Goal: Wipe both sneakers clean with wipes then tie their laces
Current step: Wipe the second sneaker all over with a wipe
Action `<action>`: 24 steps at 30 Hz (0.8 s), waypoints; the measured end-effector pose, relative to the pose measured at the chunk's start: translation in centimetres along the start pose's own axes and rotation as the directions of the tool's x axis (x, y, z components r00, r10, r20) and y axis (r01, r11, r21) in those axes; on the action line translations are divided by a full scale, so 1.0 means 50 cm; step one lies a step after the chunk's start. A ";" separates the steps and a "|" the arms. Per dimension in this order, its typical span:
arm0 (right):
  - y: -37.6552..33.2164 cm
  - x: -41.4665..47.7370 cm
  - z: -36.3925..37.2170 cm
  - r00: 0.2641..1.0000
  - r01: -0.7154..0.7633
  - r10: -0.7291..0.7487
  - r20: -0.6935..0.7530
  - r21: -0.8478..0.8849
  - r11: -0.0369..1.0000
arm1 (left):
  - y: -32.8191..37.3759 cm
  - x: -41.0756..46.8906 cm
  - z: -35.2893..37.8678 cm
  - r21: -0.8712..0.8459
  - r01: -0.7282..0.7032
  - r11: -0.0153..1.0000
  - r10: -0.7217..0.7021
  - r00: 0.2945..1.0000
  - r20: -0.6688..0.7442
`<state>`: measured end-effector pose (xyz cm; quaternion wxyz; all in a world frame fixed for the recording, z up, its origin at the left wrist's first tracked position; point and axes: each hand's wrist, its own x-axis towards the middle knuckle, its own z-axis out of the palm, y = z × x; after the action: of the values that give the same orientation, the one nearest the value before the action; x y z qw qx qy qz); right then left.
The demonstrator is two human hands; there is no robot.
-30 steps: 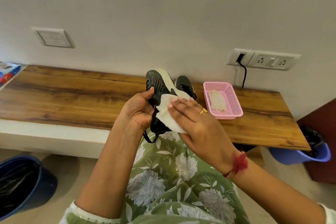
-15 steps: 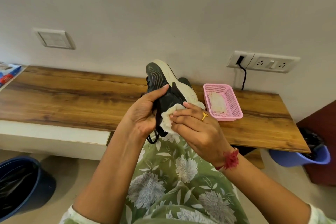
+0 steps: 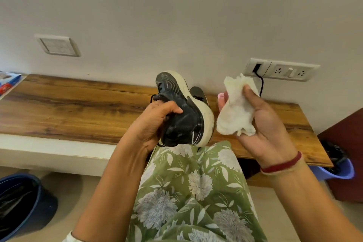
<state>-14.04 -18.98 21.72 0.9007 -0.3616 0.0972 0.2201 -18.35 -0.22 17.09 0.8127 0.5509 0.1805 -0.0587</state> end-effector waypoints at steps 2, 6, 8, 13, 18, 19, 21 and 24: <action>0.005 -0.007 -0.001 0.997 -0.060 0.063 0.049 -0.049 0.997 | -0.006 0.003 0.001 -0.005 0.009 1.000 -0.009 1.000 -0.030; 0.014 -0.025 0.003 0.981 0.124 -0.042 0.190 -0.443 0.888 | -0.006 0.008 -0.004 -0.001 0.005 1.000 -0.005 0.998 -0.062; 0.014 -0.032 0.012 0.957 0.287 -0.166 0.238 -0.692 0.663 | -0.006 0.008 -0.006 0.001 0.007 1.000 -0.007 0.998 -0.066; -0.011 -0.022 0.050 0.946 0.243 -0.045 0.322 -0.607 0.757 | -0.009 0.004 -0.005 0.003 0.038 0.999 -0.038 0.998 -0.051; -0.012 -0.007 0.052 0.923 0.233 -0.004 0.386 -0.549 0.803 | -0.012 0.001 0.002 -0.047 0.004 0.999 -0.002 0.999 0.041; -0.005 -0.002 0.042 0.930 0.238 -0.003 0.366 -0.599 0.764 | -0.011 0.002 0.001 -0.039 0.008 0.999 -0.006 0.999 0.053; 0.010 0.010 0.018 0.949 0.263 -0.039 0.313 -0.716 0.647 | -0.012 0.007 -0.003 -0.014 0.019 1.000 -0.018 0.999 0.043; 0.017 0.022 -0.011 0.896 0.445 -0.158 0.416 -0.825 0.349 | -0.011 0.011 -0.003 0.017 0.030 0.999 -0.031 0.999 0.021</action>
<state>-13.46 -18.46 20.44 0.5886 -0.7679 -0.2269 0.1114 -18.01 -0.22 16.36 0.8091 0.5540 0.1797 -0.0785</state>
